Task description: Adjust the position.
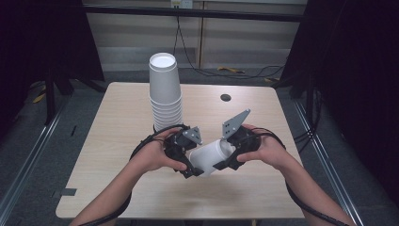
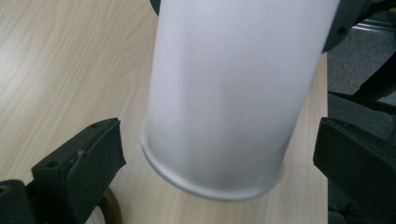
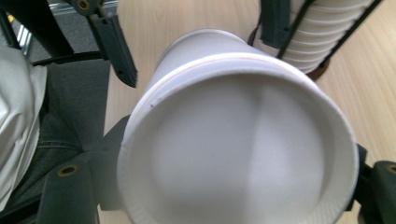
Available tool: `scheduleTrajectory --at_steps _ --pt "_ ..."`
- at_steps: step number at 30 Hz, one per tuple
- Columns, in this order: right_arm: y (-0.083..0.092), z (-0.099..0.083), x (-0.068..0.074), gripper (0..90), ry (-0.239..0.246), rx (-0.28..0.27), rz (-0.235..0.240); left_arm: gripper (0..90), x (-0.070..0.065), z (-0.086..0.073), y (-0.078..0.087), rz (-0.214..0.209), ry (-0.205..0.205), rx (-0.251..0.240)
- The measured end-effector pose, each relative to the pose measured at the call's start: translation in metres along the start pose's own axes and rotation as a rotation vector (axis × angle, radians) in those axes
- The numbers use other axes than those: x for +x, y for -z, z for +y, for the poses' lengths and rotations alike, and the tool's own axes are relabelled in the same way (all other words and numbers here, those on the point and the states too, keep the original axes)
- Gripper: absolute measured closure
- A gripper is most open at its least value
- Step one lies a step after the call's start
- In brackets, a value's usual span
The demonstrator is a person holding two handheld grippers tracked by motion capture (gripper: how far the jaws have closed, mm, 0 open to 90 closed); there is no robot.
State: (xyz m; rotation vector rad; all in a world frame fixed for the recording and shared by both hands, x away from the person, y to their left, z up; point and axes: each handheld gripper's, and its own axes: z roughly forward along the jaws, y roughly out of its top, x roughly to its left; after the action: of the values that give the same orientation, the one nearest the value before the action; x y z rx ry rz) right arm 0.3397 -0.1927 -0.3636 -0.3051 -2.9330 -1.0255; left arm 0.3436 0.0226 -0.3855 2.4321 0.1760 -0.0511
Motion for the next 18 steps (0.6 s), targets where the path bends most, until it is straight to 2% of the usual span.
scheduleTrajectory --at_steps 2,8,18 --pt "0.002 -0.002 -0.001 22.4 -0.003 -0.007 -0.011 0.7 0.0 -0.001 -0.001 0.003 0.006 0.0" --pt "0.007 -0.006 -0.001 22.4 -0.013 -0.037 -0.006 0.0 0.001 -0.006 -0.005 -0.004 0.032 -0.015" --pt "0.006 -0.007 0.0 22.4 -0.011 -0.058 0.005 0.0 0.001 -0.013 -0.01 -0.015 0.035 -0.039"
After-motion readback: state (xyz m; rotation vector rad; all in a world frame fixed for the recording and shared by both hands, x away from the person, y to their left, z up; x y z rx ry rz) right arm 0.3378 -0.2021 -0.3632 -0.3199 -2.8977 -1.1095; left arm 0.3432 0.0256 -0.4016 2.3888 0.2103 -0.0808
